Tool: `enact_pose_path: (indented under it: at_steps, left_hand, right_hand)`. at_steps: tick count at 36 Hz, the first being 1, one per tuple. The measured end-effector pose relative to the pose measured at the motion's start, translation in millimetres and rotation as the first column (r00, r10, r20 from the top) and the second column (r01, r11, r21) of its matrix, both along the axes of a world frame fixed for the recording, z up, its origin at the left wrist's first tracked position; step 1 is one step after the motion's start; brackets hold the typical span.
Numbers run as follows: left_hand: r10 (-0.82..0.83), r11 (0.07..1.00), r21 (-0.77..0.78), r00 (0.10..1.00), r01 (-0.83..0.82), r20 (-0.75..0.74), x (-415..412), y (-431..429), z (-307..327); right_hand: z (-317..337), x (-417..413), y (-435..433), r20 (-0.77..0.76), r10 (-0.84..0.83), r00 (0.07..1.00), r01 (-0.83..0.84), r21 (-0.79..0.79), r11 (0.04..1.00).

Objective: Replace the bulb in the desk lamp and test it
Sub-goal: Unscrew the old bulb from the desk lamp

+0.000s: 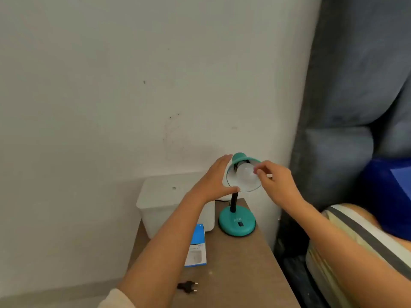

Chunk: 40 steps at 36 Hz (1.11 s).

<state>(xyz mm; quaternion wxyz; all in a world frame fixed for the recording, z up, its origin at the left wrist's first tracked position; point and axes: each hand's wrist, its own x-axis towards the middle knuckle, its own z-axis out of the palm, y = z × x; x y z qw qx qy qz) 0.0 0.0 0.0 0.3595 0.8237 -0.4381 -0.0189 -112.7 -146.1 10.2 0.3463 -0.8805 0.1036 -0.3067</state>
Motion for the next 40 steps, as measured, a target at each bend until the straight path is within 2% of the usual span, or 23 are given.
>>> enact_pose_path:
  at_steps: [3,5,7,9,10,12,14,15,17,18,19,20,21,22,23,24,25,27,28,31,34,37,40]
  left_hand:
    - [-0.028,0.999,0.029,0.999,0.029,-0.022,5,-11,-17]
    - [-0.031,0.999,0.023,0.998,0.032,-0.051,10,-19,-29]
    - [-0.046,0.999,-0.014,0.996,0.045,-0.072,16,-27,-36]
    - [-0.070,0.996,-0.066,0.995,0.066,-0.065,23,-31,-42]
    - [-0.081,0.993,-0.095,0.995,0.075,-0.057,27,-34,-45]
    - [-0.095,0.986,-0.139,0.995,0.090,-0.030,33,-37,-52]
    - [-0.105,0.979,-0.173,0.994,0.105,0.005,39,-40,-57]
    - [-0.109,0.975,-0.191,0.994,0.110,0.018,40,-41,-58]
    - [-0.108,0.969,-0.218,0.994,0.112,0.029,43,-41,-59]
    - [-0.105,0.969,-0.220,0.994,0.110,0.032,44,-41,-60]
    - [-0.106,0.970,-0.216,0.994,0.110,0.029,46,-41,-61]
    - [-0.110,0.971,-0.209,0.994,0.113,0.026,47,-41,-62]
    - [-0.113,0.973,-0.200,0.993,0.116,0.025,47,-41,-63]
    - [-0.117,0.974,-0.194,0.993,0.119,0.024,48,-40,-63]
    - [-0.118,0.974,-0.194,0.993,0.120,0.020,48,-40,-63]
    - [-0.118,0.973,-0.199,0.993,0.119,0.015,49,-40,-63]
    - [-0.115,0.972,-0.205,0.993,0.114,0.007,49,-40,-63]
    - [-0.109,0.972,-0.208,0.994,0.106,-0.003,50,-40,-61]
    - [-0.110,0.972,-0.208,0.994,0.107,-0.006,50,-41,-61]
    - [-0.114,0.969,-0.221,0.993,0.108,-0.016,50,-41,-63]
    - [-0.105,0.967,-0.234,0.994,0.099,-0.015,50,-41,-64]
    - [-0.101,0.968,-0.235,0.995,0.092,-0.027,49,-41,-64]
    - [-0.100,0.965,-0.249,0.994,0.086,-0.044,48,-41,-64]
  right_hand:
    - [-18,9,-4,-0.089,-0.074,0.993,0.085,0.118,0.989]
    - [-29,17,-3,-0.177,-0.056,0.983,0.101,0.255,0.962]
    - [-32,28,-6,-0.207,-0.013,0.978,0.094,0.387,0.917]
    - [-31,39,-7,-0.188,0.039,0.981,0.073,0.553,0.830]
    - [-30,45,-8,-0.172,0.073,0.982,0.062,0.668,0.742]
    - [-26,55,-11,-0.085,0.145,0.986,0.009,0.888,0.460]
    - [-21,61,-15,0.037,0.183,0.982,-0.070,0.982,0.175]
    - [-20,63,-17,0.076,0.197,0.977,-0.098,0.990,0.102]
    - [-22,67,-19,0.123,0.216,0.969,-0.139,0.988,0.060]
    - [-22,69,-19,0.115,0.224,0.968,-0.139,0.986,0.091]
    - [-22,70,-18,0.057,0.219,0.974,-0.107,0.968,0.227]
    - [-22,72,-17,-0.037,0.187,0.982,-0.050,0.898,0.437]
    - [-25,74,-19,-0.148,0.109,0.983,0.034,0.729,0.683]
    - [-28,77,-20,-0.203,0.022,0.979,0.089,0.524,0.847]
    - [-30,78,-20,-0.197,-0.034,0.980,0.112,0.399,0.910]
    - [-33,80,-19,-0.186,-0.044,0.982,0.109,0.357,0.928]
    - [-35,81,-19,-0.174,-0.030,0.984,0.100,0.410,0.907]
    - [-35,81,-17,-0.178,0.011,0.984,0.096,0.582,0.808]
    - [-34,81,-15,-0.183,0.009,0.983,0.103,0.590,0.801]
    - [-36,80,-12,-0.134,-0.060,0.989,0.115,0.457,0.882]
    - [-39,79,-8,-0.088,-0.029,0.996,0.070,0.516,0.854]
    - [-40,79,-5,-0.094,-0.057,0.994,0.097,0.503,0.859]
    - [-46,80,-2,-0.036,-0.103,0.994,0.108,0.445,0.889]
